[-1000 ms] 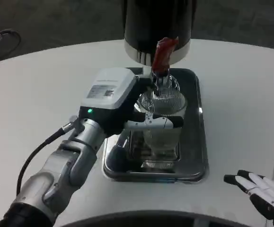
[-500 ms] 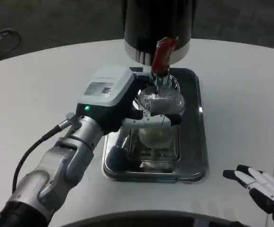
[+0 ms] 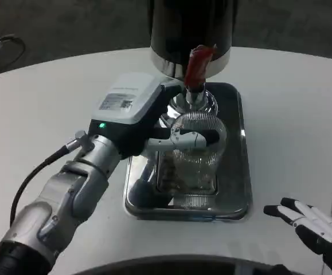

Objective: Grasp the cup under the faucet to collect the drink, then remove the cup.

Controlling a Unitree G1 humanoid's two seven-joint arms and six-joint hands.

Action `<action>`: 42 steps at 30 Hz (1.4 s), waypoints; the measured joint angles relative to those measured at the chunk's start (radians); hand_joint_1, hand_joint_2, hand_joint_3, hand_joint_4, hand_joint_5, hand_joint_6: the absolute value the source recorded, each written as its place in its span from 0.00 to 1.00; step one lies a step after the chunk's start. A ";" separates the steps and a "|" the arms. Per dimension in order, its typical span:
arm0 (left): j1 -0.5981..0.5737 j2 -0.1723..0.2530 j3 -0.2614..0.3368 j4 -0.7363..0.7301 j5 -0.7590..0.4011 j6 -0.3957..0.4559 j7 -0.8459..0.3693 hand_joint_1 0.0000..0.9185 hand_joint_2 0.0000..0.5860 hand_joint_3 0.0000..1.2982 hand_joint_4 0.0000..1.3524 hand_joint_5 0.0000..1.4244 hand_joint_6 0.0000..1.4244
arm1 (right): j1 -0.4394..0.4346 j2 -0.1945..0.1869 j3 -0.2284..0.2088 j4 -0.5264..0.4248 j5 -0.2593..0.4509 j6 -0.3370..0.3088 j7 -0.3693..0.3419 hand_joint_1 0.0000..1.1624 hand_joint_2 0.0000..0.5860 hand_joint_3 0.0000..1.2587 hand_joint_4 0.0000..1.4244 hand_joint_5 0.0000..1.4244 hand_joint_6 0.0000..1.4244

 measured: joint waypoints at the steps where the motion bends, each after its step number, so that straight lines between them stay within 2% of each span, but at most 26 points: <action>1: 0.001 0.003 0.002 -0.004 0.000 -0.003 -0.001 0.02 0.06 0.32 0.20 0.40 0.45 | -0.001 0.000 0.002 0.000 -0.005 0.000 0.000 0.28 0.84 0.08 0.00 0.00 0.02; 8: 0.028 0.020 0.036 -0.046 -0.033 -0.022 -0.007 0.01 0.06 0.30 0.19 0.38 0.45 | -0.007 0.000 0.016 0.000 -0.013 0.015 0.008 0.28 0.84 0.08 0.00 0.00 0.02; 18: 0.109 0.054 0.102 -0.177 -0.085 -0.033 -0.038 0.00 0.05 0.31 0.19 0.34 0.45 | -0.016 -0.009 0.025 0.000 -0.015 0.047 0.012 0.29 0.84 0.08 0.00 0.00 0.02; 22: 0.146 0.063 0.137 -0.234 -0.118 -0.038 -0.060 0.00 0.05 0.31 0.19 0.29 0.40 | -0.026 -0.021 0.032 0.000 -0.017 0.068 0.012 0.29 0.84 0.08 0.00 0.00 0.02; 27: 0.228 0.068 0.210 -0.357 -0.212 -0.071 -0.086 0.00 0.07 0.31 0.20 0.28 0.36 | -0.040 -0.034 0.046 0.000 -0.032 0.094 0.012 0.29 0.84 0.08 0.00 0.00 0.02; 30: 0.249 0.069 0.248 -0.393 -0.268 -0.099 -0.099 0.00 0.08 0.30 0.20 0.23 0.31 | -0.048 -0.038 0.060 0.000 -0.038 0.102 0.012 0.29 0.83 0.08 0.00 0.00 0.02; 37: 0.263 0.073 0.317 -0.413 -0.413 -0.199 -0.152 0.00 0.11 0.28 0.19 0.22 0.25 | -0.083 -0.043 0.089 0.000 -0.063 0.133 0.012 0.29 0.83 0.08 0.00 0.00 0.02; 42: 0.242 0.068 0.345 -0.424 -0.556 -0.202 -0.247 0.00 0.11 0.22 0.17 0.24 0.25 | -0.084 -0.041 0.101 0.000 -0.086 0.134 0.012 0.29 0.83 0.08 0.00 0.00 0.02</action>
